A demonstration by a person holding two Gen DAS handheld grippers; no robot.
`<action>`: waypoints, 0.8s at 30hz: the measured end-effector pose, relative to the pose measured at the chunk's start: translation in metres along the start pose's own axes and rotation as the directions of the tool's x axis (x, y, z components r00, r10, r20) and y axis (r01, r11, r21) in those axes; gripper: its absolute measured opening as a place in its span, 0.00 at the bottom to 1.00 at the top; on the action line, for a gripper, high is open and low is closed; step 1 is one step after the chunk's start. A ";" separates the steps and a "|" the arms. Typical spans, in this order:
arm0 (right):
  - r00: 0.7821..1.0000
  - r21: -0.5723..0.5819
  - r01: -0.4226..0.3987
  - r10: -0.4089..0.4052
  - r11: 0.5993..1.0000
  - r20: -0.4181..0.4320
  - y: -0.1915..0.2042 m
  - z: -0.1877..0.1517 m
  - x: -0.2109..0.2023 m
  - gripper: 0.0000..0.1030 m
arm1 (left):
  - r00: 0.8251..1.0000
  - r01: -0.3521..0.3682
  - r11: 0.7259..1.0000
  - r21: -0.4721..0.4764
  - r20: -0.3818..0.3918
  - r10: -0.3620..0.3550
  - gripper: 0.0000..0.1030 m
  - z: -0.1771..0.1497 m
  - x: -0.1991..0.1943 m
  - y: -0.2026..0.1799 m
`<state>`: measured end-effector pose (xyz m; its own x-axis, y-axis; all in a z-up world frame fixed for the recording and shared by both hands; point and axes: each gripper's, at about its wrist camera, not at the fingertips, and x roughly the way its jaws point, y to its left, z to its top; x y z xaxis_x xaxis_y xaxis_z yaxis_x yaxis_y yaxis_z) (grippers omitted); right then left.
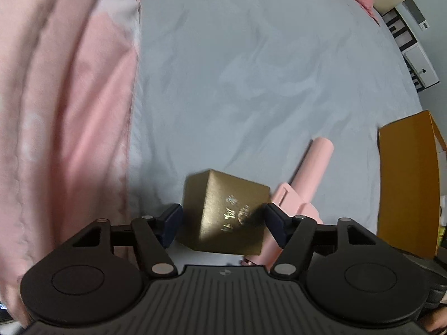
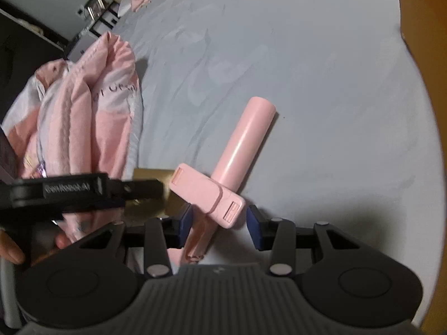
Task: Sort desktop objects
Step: 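Grasp the gold box with the left tool while the right grasps the pink selfie stick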
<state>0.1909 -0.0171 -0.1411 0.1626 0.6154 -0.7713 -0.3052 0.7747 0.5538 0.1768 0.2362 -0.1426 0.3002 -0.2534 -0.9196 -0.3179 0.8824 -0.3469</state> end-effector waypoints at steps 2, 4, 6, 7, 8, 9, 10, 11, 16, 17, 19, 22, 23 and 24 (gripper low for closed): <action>1.000 0.017 -0.012 0.012 1.000 0.008 -0.003 0.001 0.002 0.44 | 1.000 0.006 1.000 -0.005 -0.003 -0.006 0.77 0.001 0.002 0.001; 0.999 0.040 -0.031 0.031 0.999 0.008 -0.006 0.002 0.005 0.43 | 1.000 0.012 1.000 -0.017 -0.005 -0.013 0.78 0.002 0.003 0.003; 0.999 0.069 -0.052 0.051 0.996 0.009 -0.008 0.003 0.008 0.43 | 1.000 0.016 1.000 -0.024 -0.007 -0.016 0.79 0.001 0.004 0.005; 0.998 0.090 -0.065 0.065 0.994 0.006 -0.010 0.004 0.010 0.43 | 1.000 0.016 1.000 -0.026 -0.007 -0.016 0.80 0.001 0.005 0.006; 0.997 0.109 -0.074 0.074 0.991 0.006 -0.011 0.004 0.012 0.44 | 1.000 0.019 0.999 -0.031 -0.008 -0.019 0.81 0.001 0.005 0.007; 0.996 0.126 -0.084 0.084 0.988 0.005 -0.012 0.004 0.014 0.45 | 1.000 0.025 0.999 -0.038 -0.011 -0.025 0.81 0.002 0.006 0.008; 0.996 0.144 -0.094 0.094 0.985 0.005 -0.014 0.004 0.016 0.45 | 0.999 0.036 0.998 -0.053 -0.015 -0.037 0.82 0.002 0.007 0.011; 0.994 0.166 -0.107 0.108 0.980 0.006 -0.017 0.003 0.018 0.45 | 0.998 0.055 0.996 -0.075 -0.024 -0.057 0.82 0.003 0.010 0.017; 0.993 0.208 -0.117 0.115 0.971 0.018 -0.019 0.003 0.011 0.39 | 0.998 0.061 0.996 -0.068 -0.016 -0.062 0.81 0.000 0.009 0.017; 0.993 0.207 -0.118 0.115 0.971 0.029 -0.019 0.003 0.006 0.35 | 0.998 0.056 0.997 -0.059 -0.014 -0.057 0.80 0.000 0.009 0.013; 0.993 0.194 -0.113 0.106 0.975 0.043 -0.018 0.005 -0.004 0.24 | 0.999 0.047 0.998 -0.032 -0.002 -0.047 0.80 -0.001 0.005 0.010; 0.998 0.127 -0.050 0.046 0.991 0.030 -0.012 0.008 -0.016 0.11 | 1.000 0.012 0.999 0.042 0.019 -0.012 0.80 -0.005 -0.001 -0.001; 0.999 0.107 -0.041 0.038 0.993 0.035 -0.011 0.008 -0.019 0.10 | 0.999 -0.004 0.997 0.073 0.032 0.001 0.79 -0.007 -0.003 -0.006; 0.999 0.088 -0.029 0.026 0.996 0.034 -0.011 0.008 -0.022 0.10 | 0.999 -0.018 0.995 0.101 0.044 0.014 0.77 -0.008 -0.005 -0.011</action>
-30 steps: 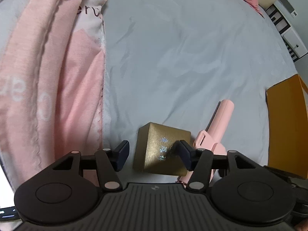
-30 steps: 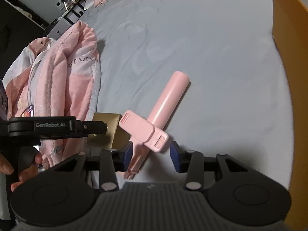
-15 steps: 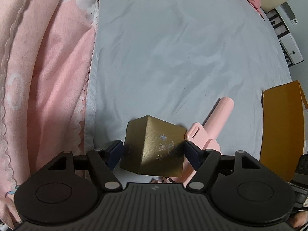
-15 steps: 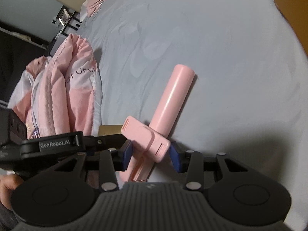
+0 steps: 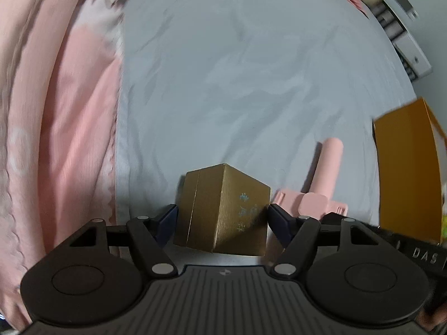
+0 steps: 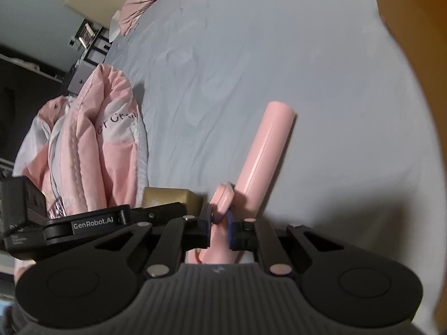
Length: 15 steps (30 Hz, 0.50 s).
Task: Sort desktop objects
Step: 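Grasp the gold box with the left tool while the right grasps the pink selfie stick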
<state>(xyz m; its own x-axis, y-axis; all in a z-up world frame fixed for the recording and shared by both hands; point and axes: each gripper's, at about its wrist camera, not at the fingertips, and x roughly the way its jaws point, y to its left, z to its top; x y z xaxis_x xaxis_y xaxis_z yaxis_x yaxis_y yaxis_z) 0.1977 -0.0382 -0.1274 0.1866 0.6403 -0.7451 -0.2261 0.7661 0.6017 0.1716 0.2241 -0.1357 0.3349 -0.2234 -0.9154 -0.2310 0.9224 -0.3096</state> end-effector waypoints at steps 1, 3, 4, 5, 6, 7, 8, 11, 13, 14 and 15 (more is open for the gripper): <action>1.000 -0.020 0.025 -0.025 0.999 -0.001 0.001 0.000 -0.003 0.10 | 1.000 -0.011 1.000 0.029 0.012 0.010 0.74 -0.001 -0.003 -0.004; 0.998 -0.053 0.057 -0.057 0.997 0.013 0.000 -0.001 -0.010 0.09 | 0.999 -0.026 0.997 0.075 0.025 0.024 0.71 -0.004 -0.007 -0.011; 0.997 -0.076 0.077 -0.076 0.994 0.018 0.000 -0.002 -0.014 0.08 | 0.999 -0.038 0.994 0.101 0.027 0.035 0.69 -0.006 -0.008 -0.015; 0.995 -0.100 0.102 -0.101 0.990 0.022 0.001 -0.003 -0.018 0.08 | 0.998 -0.052 0.990 0.132 0.027 0.049 0.68 -0.009 -0.008 -0.018; 0.992 -0.130 0.128 -0.126 0.983 0.030 0.003 -0.005 -0.022 0.07 | 0.998 -0.066 0.985 0.160 0.027 0.063 0.68 -0.010 -0.008 -0.023; 0.989 -0.161 0.150 -0.146 0.975 0.040 0.004 -0.006 -0.026 0.07 | 0.996 -0.082 0.979 0.189 0.033 0.077 0.67 -0.012 -0.007 -0.029; 0.986 -0.192 0.168 -0.162 0.967 0.046 0.006 -0.008 -0.028 0.07 | 0.995 -0.099 0.970 0.222 0.042 0.092 0.65 -0.014 -0.008 -0.035; 0.978 -0.278 0.209 -0.203 0.938 0.051 0.010 -0.014 -0.032 0.08 | 0.991 -0.128 0.941 0.314 0.064 0.114 0.60 -0.023 -0.012 -0.052; 0.975 -0.294 0.222 -0.214 0.930 0.061 0.008 -0.015 -0.028 0.09 | 0.989 -0.149 0.920 0.363 0.076 0.130 0.59 -0.029 -0.012 -0.061; 0.974 -0.285 0.225 -0.215 0.932 0.066 0.005 -0.014 -0.026 0.12 | 0.986 -0.167 0.909 0.382 0.085 0.145 0.59 -0.032 -0.010 -0.067; 0.977 -0.274 0.215 -0.205 0.937 0.066 0.003 -0.014 -0.025 0.12 | 0.984 -0.177 0.903 0.390 0.091 0.154 0.59 -0.034 -0.010 -0.068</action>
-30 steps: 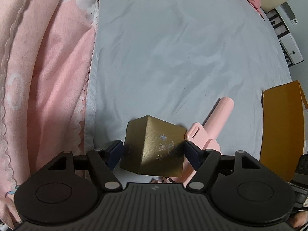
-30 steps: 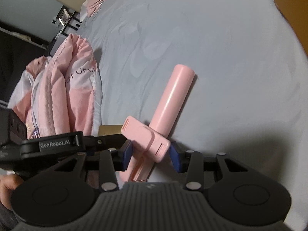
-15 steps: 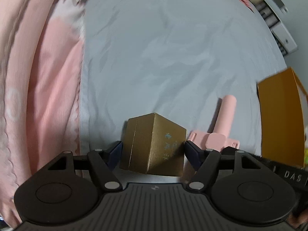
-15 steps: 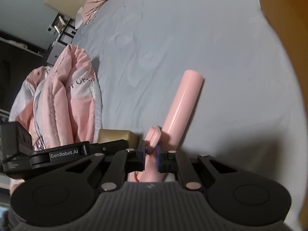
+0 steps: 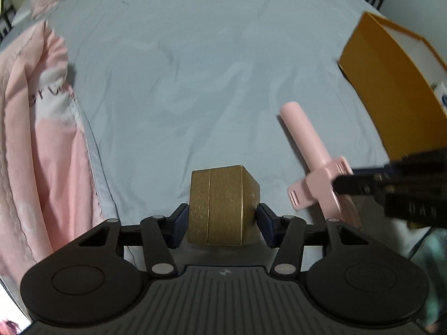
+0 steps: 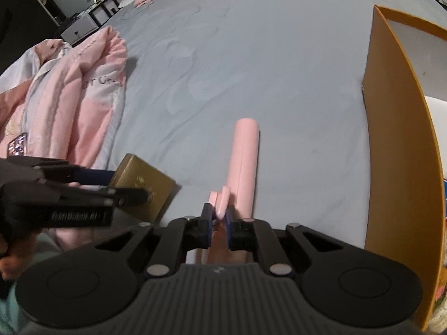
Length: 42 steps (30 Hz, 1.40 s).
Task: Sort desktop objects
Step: 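Grasp the gold box with the left tool while the right grasps the pink selfie stick, then lift and carry the gold box and selfie stick over the orange box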
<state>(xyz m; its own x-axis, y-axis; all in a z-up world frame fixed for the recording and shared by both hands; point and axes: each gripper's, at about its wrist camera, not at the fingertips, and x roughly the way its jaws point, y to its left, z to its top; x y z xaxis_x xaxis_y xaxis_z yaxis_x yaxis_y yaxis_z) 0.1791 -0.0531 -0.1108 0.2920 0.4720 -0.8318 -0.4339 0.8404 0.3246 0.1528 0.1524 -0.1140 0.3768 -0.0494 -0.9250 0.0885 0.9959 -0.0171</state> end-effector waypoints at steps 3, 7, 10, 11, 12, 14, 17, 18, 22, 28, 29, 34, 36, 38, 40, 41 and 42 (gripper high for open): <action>0.999 0.045 -0.034 0.033 0.998 0.017 -0.006 0.003 0.004 0.13 | 1.000 -0.008 1.000 0.007 0.003 0.008 0.57 0.002 0.002 -0.007; 0.996 0.093 -0.078 0.075 0.993 0.039 -0.009 0.009 0.012 0.15 | 1.000 -0.005 1.000 -0.018 -0.001 0.005 0.57 0.003 0.002 -0.006; 0.997 0.137 -0.078 0.075 0.988 0.024 -0.012 0.014 0.019 0.28 | 1.000 0.000 0.999 -0.037 0.000 0.000 0.57 0.003 0.002 -0.006; 0.996 0.150 -0.088 0.085 0.985 0.029 -0.012 0.014 0.019 0.26 | 1.000 0.001 0.999 -0.046 0.001 -0.001 0.57 0.007 0.006 -0.009; 0.996 0.152 -0.085 0.083 0.985 0.024 -0.012 0.015 0.019 0.17 | 1.000 0.002 0.998 -0.055 0.002 -0.001 0.57 0.007 0.005 -0.009; 0.996 0.161 -0.091 0.088 0.983 0.025 -0.011 0.014 0.017 0.16 | 1.000 0.005 0.997 -0.071 0.009 -0.004 0.57 0.006 0.002 -0.007; 0.993 0.152 -0.115 0.112 0.982 0.031 -0.007 0.011 0.010 0.11 | 0.999 0.022 0.997 -0.080 0.034 -0.020 0.57 0.006 -0.009 -0.009; 0.993 0.134 -0.120 0.117 0.984 0.033 -0.005 0.011 0.007 0.06 | 0.999 0.025 0.996 -0.080 0.046 -0.021 0.57 0.006 -0.014 -0.010; 0.992 0.008 -0.118 0.117 0.993 0.036 0.009 0.012 -0.019 0.06 | 0.995 0.055 0.995 -0.085 0.090 -0.047 0.57 0.007 -0.036 -0.015; 0.991 -0.210 -0.102 0.118 0.972 0.066 0.015 0.029 -0.089 0.06 | 0.976 0.114 0.993 -0.036 0.192 -0.105 0.57 0.027 -0.081 -0.036; 0.991 -0.240 -0.091 0.112 0.966 0.073 0.014 0.033 -0.100 0.06 | 0.971 0.129 0.991 -0.020 0.207 -0.122 0.57 0.033 -0.089 -0.041; 0.993 -0.401 0.021 0.028 0.916 0.118 -0.004 0.063 -0.163 0.06 | 0.943 0.187 0.978 0.089 0.262 -0.204 0.57 0.068 -0.114 -0.080; 0.990 -0.474 0.076 -0.010 0.877 0.140 -0.011 0.072 -0.181 0.06 | 0.937 0.185 0.973 0.136 0.275 -0.217 0.57 0.085 -0.118 -0.100; 0.987 -0.568 0.131 -0.053 0.813 0.152 -0.021 0.080 -0.195 0.05 | 0.933 0.179 0.968 0.174 0.282 -0.224 0.57 0.100 -0.116 -0.120; 0.984 -0.633 0.171 -0.103 0.755 0.143 -0.036 0.091 -0.200 0.05 | 0.930 0.179 0.960 0.215 0.282 -0.236 0.57 0.114 -0.108 -0.141; 0.983 -0.656 0.182 -0.125 0.732 0.134 -0.044 0.096 -0.200 0.05 | 0.928 0.178 0.955 0.239 0.281 -0.244 0.57 0.122 -0.105 -0.151; 0.983 -0.682 0.185 -0.141 0.707 0.121 -0.052 0.102 -0.197 0.05 | 0.927 0.180 0.949 0.258 0.277 -0.251 0.57 0.128 -0.102 -0.159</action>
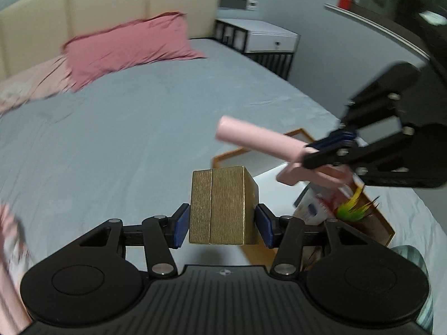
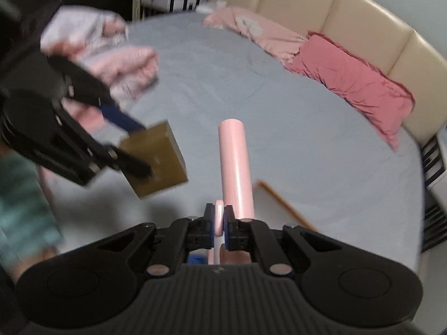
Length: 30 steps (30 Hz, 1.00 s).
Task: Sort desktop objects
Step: 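Lift and carry the gold box and selfie stick over the orange box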
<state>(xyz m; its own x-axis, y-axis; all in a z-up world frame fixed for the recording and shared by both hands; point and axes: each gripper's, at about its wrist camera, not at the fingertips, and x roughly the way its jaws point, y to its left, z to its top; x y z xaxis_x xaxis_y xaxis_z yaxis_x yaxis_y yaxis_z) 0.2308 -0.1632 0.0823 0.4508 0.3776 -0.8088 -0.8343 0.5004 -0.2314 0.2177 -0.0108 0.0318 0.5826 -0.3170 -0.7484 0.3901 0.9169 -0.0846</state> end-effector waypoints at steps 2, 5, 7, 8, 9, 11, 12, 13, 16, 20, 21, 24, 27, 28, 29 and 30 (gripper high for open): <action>0.999 -0.069 -0.015 0.012 0.998 -0.048 -0.018 -0.004 0.012 0.05 | 1.000 0.020 0.999 0.027 -0.011 -0.020 0.57 0.011 0.016 -0.010; 0.992 -0.177 -0.066 0.046 0.982 -0.118 -0.040 -0.012 0.034 0.06 | 0.999 0.039 0.998 0.052 -0.025 -0.038 0.57 0.017 0.032 -0.023; 0.984 -0.247 -0.099 0.058 0.964 -0.169 -0.050 -0.017 0.053 0.06 | 0.998 0.052 0.997 0.051 -0.038 -0.050 0.57 0.020 0.045 -0.025; 0.980 -0.274 -0.115 0.063 0.955 -0.190 -0.053 -0.019 0.062 0.06 | 0.997 0.057 0.997 0.049 -0.045 -0.055 0.57 0.021 0.050 -0.028; 0.974 -0.292 -0.134 0.072 0.947 -0.215 -0.058 -0.020 0.072 0.06 | 0.997 0.064 0.997 0.049 -0.053 -0.061 0.57 0.022 0.056 -0.028; 0.962 -0.323 -0.178 0.095 0.930 -0.257 -0.067 -0.025 0.093 0.06 | 0.995 0.075 0.996 0.052 -0.069 -0.071 0.57 0.022 0.062 -0.032; 0.957 -0.335 -0.193 0.102 0.922 -0.271 -0.069 -0.027 0.101 0.06 | 0.994 0.080 0.995 0.055 -0.079 -0.076 0.57 0.023 0.065 -0.034; 0.952 -0.343 -0.211 0.112 0.915 -0.285 -0.072 -0.030 0.109 0.06 | 0.993 0.083 0.995 0.058 -0.087 -0.078 0.57 0.024 0.069 -0.035; 0.941 -0.365 -0.251 0.136 0.897 -0.311 -0.077 -0.038 0.132 0.06 | 0.990 0.098 0.992 0.075 -0.113 -0.089 0.57 0.026 0.086 -0.037; 0.929 -0.379 -0.293 0.167 0.878 -0.331 -0.085 -0.045 0.154 0.06 | 0.985 0.110 0.988 0.110 -0.147 -0.094 0.57 0.026 0.111 -0.042; 0.926 -0.377 -0.302 0.176 0.876 -0.333 -0.087 -0.047 0.158 0.06 | 0.984 0.111 0.987 0.117 -0.154 -0.093 0.57 0.026 0.116 -0.044; 0.926 -0.384 -0.320 0.199 0.866 -0.322 -0.096 -0.051 0.165 0.06 | 0.979 0.123 0.983 0.135 -0.177 -0.098 0.57 0.025 0.131 -0.047; 0.935 -0.382 -0.310 0.208 0.870 -0.286 -0.109 -0.048 0.165 0.09 | 0.977 0.120 0.979 0.164 -0.192 -0.088 0.57 0.022 0.141 -0.053; 0.942 -0.401 -0.295 0.194 0.867 -0.275 -0.111 -0.049 0.166 0.10 | 0.977 0.117 0.978 0.173 -0.195 -0.082 0.57 0.021 0.143 -0.054; 0.947 -0.411 -0.281 0.182 0.868 -0.264 -0.113 -0.049 0.166 0.11 | 0.977 0.112 0.977 0.180 -0.201 -0.075 0.57 0.020 0.146 -0.055; 0.952 -0.412 -0.267 0.173 0.871 -0.252 -0.117 -0.049 0.166 0.12 | 0.976 0.110 0.977 0.182 -0.206 -0.071 0.57 0.020 0.149 -0.055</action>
<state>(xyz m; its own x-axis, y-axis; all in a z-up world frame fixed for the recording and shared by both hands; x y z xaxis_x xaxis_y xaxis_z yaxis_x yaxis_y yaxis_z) 0.3877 -0.1973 -0.0512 0.2051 0.2498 -0.9463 -0.9780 0.0140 -0.2083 0.2972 -0.1132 -0.0621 0.3937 -0.3248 -0.8600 0.5748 0.8171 -0.0454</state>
